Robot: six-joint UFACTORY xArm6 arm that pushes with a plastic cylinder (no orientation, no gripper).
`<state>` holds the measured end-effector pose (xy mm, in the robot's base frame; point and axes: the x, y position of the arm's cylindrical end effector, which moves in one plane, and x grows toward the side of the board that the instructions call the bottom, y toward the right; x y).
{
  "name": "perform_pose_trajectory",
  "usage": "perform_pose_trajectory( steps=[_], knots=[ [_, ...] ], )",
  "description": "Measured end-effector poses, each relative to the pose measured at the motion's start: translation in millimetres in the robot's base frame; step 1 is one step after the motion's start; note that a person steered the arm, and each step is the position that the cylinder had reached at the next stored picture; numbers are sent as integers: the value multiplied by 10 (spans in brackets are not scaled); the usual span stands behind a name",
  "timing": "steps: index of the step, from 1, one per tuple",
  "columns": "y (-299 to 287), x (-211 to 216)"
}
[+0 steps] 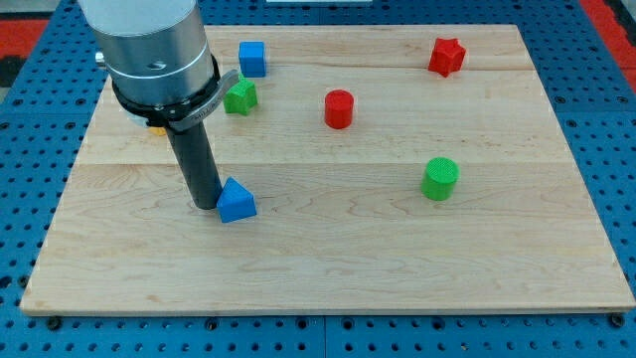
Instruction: Place your arm left to the yellow hexagon
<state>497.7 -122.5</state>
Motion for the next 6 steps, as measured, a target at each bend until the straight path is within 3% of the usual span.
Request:
perform_pose_trajectory(
  steps=[4, 6],
  knots=[
    [-614, -278],
    [-876, -774]
  ],
)
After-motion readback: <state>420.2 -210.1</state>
